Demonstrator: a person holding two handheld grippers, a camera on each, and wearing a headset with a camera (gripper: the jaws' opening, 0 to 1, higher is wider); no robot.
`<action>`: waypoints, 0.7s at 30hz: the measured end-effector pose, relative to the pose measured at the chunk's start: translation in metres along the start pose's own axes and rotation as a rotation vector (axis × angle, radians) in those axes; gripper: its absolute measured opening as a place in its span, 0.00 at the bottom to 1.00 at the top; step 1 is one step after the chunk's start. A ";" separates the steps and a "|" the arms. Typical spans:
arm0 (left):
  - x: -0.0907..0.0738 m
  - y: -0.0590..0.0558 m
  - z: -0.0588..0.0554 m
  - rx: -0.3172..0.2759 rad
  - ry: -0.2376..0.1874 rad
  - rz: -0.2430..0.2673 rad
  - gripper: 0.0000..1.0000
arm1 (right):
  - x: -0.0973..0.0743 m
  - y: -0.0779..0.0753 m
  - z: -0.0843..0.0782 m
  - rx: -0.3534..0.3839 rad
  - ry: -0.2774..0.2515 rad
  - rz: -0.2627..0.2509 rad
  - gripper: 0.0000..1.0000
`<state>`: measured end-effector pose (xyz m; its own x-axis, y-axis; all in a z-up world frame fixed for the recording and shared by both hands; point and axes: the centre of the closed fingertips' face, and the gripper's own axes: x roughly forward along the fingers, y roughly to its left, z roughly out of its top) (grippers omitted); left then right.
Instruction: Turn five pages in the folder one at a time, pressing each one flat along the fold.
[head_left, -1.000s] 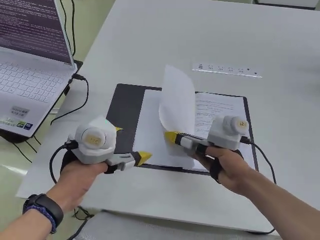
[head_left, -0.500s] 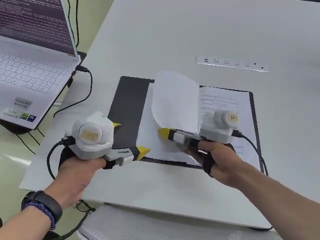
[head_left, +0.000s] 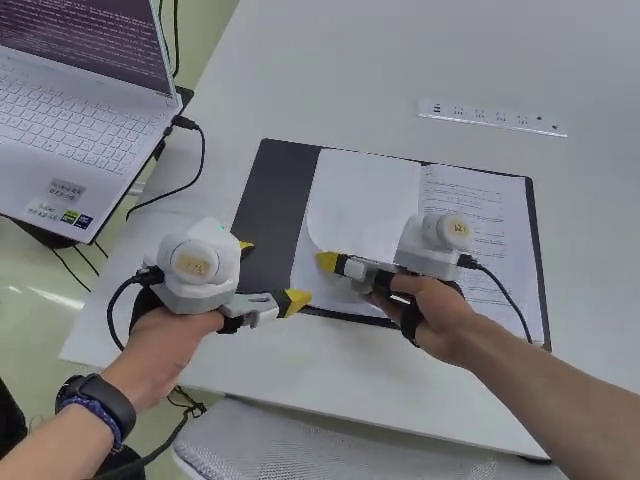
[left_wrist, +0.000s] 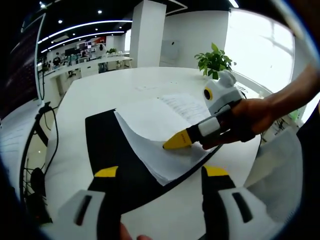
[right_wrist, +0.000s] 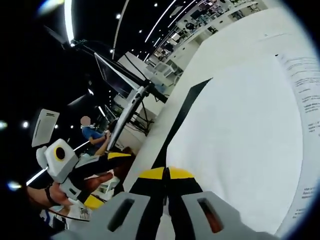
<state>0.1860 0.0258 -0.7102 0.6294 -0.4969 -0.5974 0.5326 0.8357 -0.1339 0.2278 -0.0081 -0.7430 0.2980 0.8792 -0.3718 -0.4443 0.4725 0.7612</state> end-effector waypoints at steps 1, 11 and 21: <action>-0.001 0.000 -0.001 -0.001 0.003 0.000 0.64 | 0.002 -0.001 -0.001 0.002 0.002 -0.006 0.00; -0.008 0.007 -0.013 -0.024 0.018 0.011 0.62 | 0.020 -0.019 -0.014 0.034 0.040 -0.080 0.00; -0.011 0.009 -0.016 -0.024 0.023 0.014 0.63 | 0.030 -0.024 -0.027 0.000 0.070 -0.126 0.11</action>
<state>0.1754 0.0426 -0.7175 0.6237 -0.4796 -0.6172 0.5097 0.8482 -0.1440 0.2249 0.0084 -0.7870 0.2914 0.8153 -0.5004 -0.4076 0.5791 0.7061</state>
